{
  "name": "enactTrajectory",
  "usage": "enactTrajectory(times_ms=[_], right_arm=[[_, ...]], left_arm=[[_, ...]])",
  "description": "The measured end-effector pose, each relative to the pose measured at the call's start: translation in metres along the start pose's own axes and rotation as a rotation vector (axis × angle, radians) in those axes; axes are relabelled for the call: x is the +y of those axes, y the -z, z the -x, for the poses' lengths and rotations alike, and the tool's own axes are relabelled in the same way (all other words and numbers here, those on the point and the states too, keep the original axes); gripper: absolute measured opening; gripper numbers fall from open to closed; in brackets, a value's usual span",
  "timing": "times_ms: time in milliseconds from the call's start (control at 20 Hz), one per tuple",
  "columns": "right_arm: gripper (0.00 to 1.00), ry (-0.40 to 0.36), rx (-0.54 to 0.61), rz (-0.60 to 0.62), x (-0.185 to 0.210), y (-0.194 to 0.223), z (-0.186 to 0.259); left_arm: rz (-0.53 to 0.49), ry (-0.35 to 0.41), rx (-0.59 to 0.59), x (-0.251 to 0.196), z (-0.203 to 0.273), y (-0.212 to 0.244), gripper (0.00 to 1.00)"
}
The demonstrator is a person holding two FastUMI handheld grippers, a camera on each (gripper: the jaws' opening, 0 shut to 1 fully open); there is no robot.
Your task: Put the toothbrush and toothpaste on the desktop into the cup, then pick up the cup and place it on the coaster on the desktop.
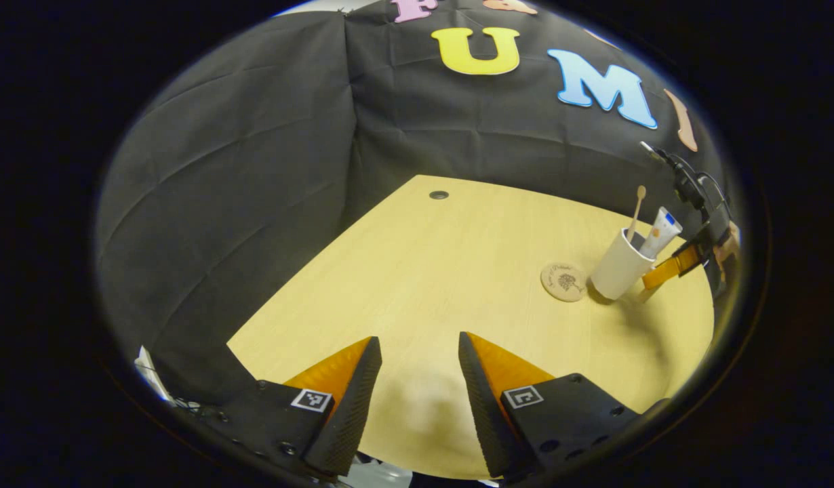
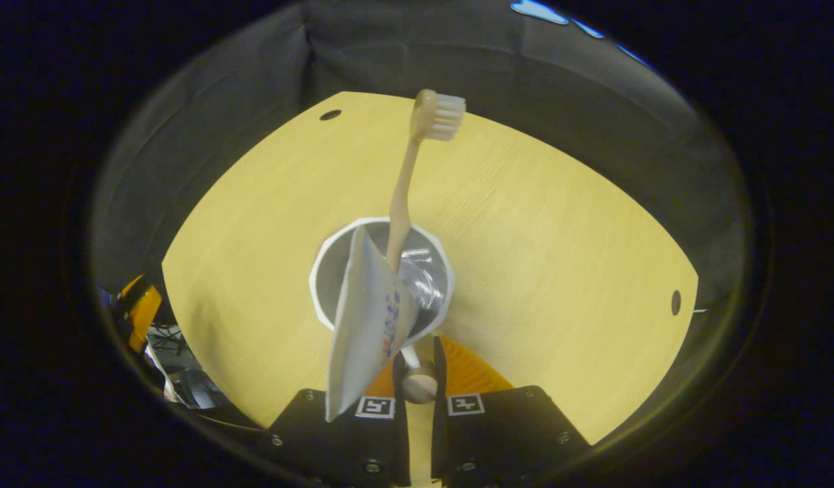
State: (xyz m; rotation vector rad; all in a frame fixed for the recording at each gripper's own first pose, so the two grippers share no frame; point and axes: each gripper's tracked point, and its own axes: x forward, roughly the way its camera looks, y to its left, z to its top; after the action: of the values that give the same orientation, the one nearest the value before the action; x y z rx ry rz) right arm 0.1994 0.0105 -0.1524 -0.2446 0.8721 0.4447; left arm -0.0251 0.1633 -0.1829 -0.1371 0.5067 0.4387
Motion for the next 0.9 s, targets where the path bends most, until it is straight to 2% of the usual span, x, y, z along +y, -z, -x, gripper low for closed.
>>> enactTrajectory(times_ms=[400,700,900], right_arm=[[0.13,-0.001,0.007,0.019,0.042,-0.024,-0.011],[0.13,0.058,0.052,0.05,0.061,-0.033,-0.03],[0.14,0.08,0.06,0.044,0.061,-0.03,-0.028]], left_arm=[[0.024,-0.039,0.009,0.05,0.002,0.004,0.77],[0.035,-0.041,0.012,0.079,-0.013,0.003,0.77],[0.045,-0.031,0.012,0.089,-0.016,0.005,0.77]])
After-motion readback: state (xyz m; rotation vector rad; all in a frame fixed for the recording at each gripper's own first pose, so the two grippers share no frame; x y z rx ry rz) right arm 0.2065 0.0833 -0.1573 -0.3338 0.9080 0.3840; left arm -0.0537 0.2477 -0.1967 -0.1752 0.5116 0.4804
